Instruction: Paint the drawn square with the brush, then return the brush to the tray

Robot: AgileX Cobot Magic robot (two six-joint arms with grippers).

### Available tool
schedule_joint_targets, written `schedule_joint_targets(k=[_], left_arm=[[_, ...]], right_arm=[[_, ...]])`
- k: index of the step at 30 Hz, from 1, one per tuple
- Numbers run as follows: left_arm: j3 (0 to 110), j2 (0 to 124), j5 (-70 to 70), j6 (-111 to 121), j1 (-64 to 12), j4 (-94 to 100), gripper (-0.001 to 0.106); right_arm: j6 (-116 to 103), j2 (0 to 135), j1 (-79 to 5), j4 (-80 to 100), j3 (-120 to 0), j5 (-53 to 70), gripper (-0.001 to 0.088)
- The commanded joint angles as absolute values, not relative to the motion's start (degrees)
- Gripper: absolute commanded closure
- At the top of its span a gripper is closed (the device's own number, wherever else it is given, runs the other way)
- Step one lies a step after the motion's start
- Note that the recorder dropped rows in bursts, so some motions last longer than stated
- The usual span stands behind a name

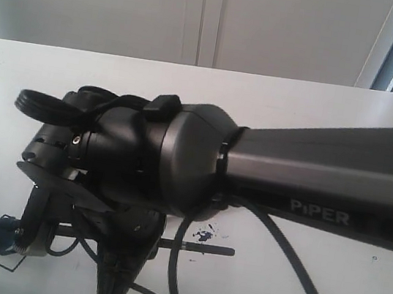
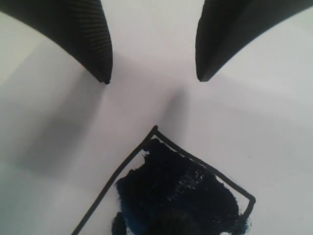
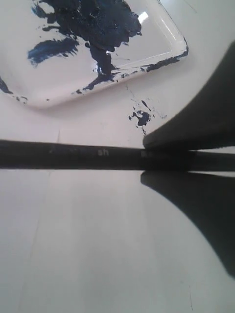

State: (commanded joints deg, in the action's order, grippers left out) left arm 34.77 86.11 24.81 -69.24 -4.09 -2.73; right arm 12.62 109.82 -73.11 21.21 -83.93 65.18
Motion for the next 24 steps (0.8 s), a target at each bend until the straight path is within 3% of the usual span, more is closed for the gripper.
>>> schedule_joint_targets(k=[24], left_arm=[[34.8,88.4,22.4,-69.4,-4.1,-4.9,0.049]], right_arm=[[12.8,114.7,-74.5,21.2,-83.9,62.6,0.0868]])
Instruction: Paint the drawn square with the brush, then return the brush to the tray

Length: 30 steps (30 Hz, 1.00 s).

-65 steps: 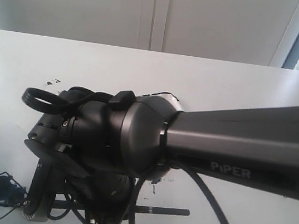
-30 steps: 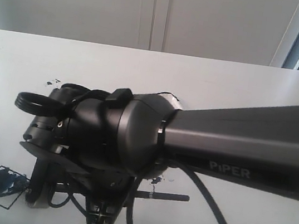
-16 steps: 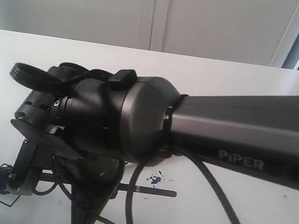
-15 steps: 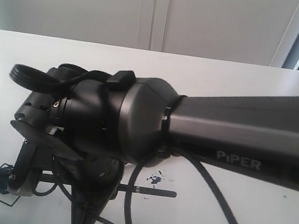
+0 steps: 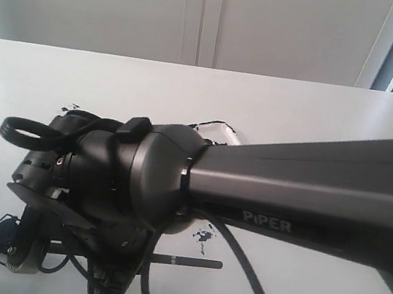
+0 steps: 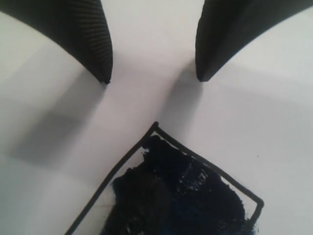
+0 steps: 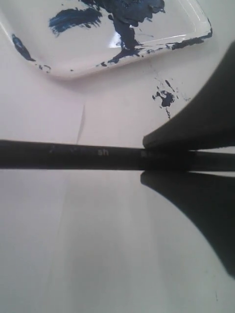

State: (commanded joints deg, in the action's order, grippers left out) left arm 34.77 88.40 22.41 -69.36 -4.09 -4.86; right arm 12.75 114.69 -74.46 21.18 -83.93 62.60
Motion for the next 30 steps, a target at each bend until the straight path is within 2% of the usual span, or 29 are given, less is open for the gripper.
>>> schedule_joint_targets(k=[30], left_arm=[[34.8,88.4,22.1,-69.2,-4.1,-4.9,0.049]], right_arm=[[11.3,114.7,-75.0,22.8,-83.9,70.0,0.0868]])
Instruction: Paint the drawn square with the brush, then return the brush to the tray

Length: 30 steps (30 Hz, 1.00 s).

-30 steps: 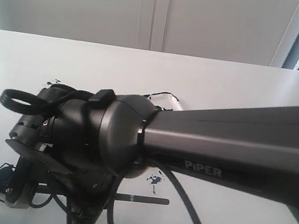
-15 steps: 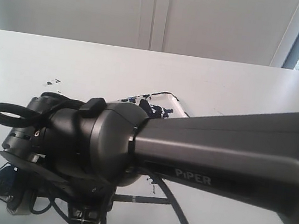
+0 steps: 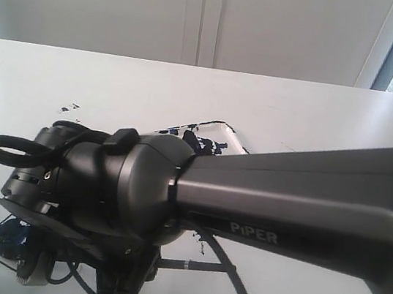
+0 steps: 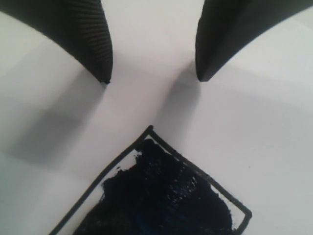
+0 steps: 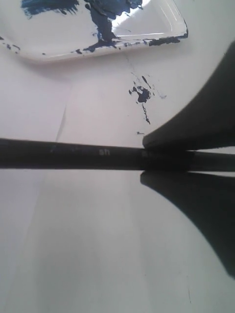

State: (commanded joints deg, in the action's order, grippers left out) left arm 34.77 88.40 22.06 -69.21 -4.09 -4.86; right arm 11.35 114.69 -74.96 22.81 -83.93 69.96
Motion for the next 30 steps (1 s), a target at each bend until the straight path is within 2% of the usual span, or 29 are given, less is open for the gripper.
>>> schedule_joint_targets(k=[30], left_arm=[[34.8,88.4,21.9,-69.1,-4.1,-4.9,0.049]], right_arm=[[11.5,114.1,-75.9,23.3,-83.9,70.0,0.0868]])
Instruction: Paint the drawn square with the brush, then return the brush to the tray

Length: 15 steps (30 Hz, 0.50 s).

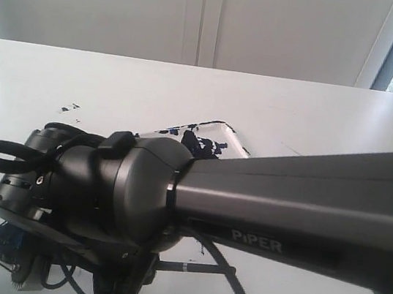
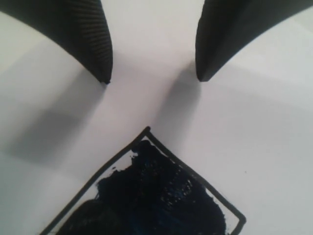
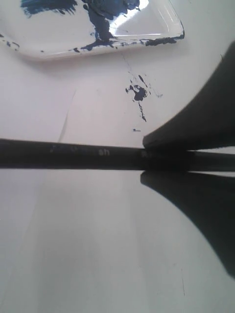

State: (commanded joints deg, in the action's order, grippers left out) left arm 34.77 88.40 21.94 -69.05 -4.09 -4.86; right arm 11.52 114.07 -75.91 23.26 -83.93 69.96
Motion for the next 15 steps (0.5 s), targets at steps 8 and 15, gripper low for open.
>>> schedule_joint_targets(k=[8,15], left_arm=[[34.8,88.4,21.1,-68.7,-4.1,-5.1,0.049],[34.8,88.4,20.8,-67.3,-4.1,-5.1,0.055]], right_arm=[[11.5,114.1,-75.9,23.3,-83.9,70.0,0.0868],[8.6,114.1,-75.9,26.2,-83.9,70.0,0.0868]])
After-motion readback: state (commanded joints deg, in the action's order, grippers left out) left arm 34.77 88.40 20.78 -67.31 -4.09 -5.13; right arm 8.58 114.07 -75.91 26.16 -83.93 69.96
